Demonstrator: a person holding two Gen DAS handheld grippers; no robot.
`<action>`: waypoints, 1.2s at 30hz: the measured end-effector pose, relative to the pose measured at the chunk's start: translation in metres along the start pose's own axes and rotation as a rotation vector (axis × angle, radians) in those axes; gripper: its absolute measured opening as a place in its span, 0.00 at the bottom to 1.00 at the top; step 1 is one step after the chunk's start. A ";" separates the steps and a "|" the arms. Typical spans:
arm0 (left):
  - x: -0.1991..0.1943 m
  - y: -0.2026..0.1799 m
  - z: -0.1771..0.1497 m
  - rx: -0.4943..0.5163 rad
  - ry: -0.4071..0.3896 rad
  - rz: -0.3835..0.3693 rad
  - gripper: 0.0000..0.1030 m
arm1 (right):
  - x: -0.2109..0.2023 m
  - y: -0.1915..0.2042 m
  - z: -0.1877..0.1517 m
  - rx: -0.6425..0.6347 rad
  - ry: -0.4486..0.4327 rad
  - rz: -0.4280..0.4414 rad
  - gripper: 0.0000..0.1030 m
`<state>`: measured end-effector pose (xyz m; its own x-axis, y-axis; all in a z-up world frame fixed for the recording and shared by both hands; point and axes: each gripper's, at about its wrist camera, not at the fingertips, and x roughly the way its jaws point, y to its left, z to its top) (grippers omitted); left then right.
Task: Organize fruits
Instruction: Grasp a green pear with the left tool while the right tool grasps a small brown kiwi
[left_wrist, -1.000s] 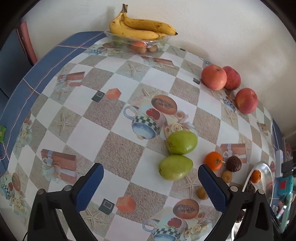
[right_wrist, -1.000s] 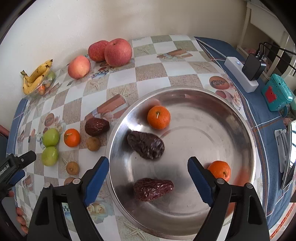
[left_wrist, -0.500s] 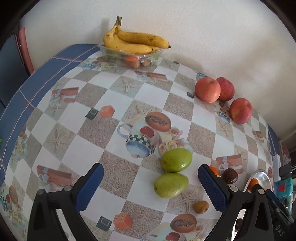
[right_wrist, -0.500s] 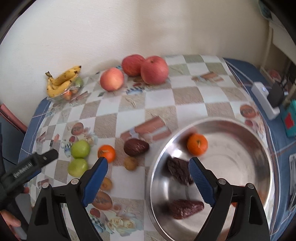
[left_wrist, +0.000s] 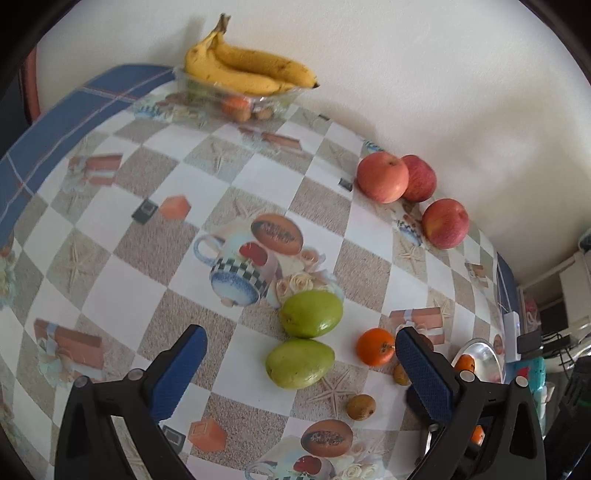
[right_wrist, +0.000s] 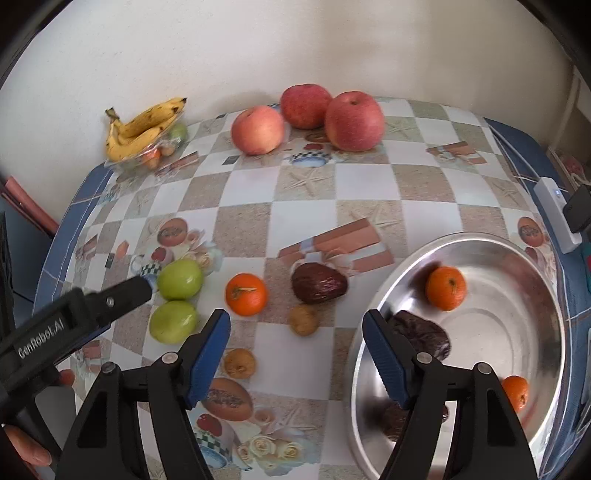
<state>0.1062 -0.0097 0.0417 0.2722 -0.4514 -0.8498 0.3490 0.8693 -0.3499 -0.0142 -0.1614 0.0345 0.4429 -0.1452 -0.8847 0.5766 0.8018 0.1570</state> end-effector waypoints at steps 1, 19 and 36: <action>-0.001 -0.002 0.000 0.012 -0.006 0.003 1.00 | 0.000 0.003 -0.001 -0.007 0.001 0.004 0.73; 0.045 -0.004 -0.020 0.037 0.196 0.010 0.64 | 0.044 0.036 -0.027 -0.091 0.141 0.015 0.50; 0.020 0.002 -0.018 -0.036 0.176 -0.058 0.50 | 0.039 0.035 -0.029 -0.072 0.119 0.051 0.27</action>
<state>0.0963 -0.0137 0.0170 0.0902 -0.4611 -0.8828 0.3268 0.8510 -0.4111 0.0036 -0.1225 -0.0075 0.3834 -0.0375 -0.9228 0.5027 0.8467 0.1745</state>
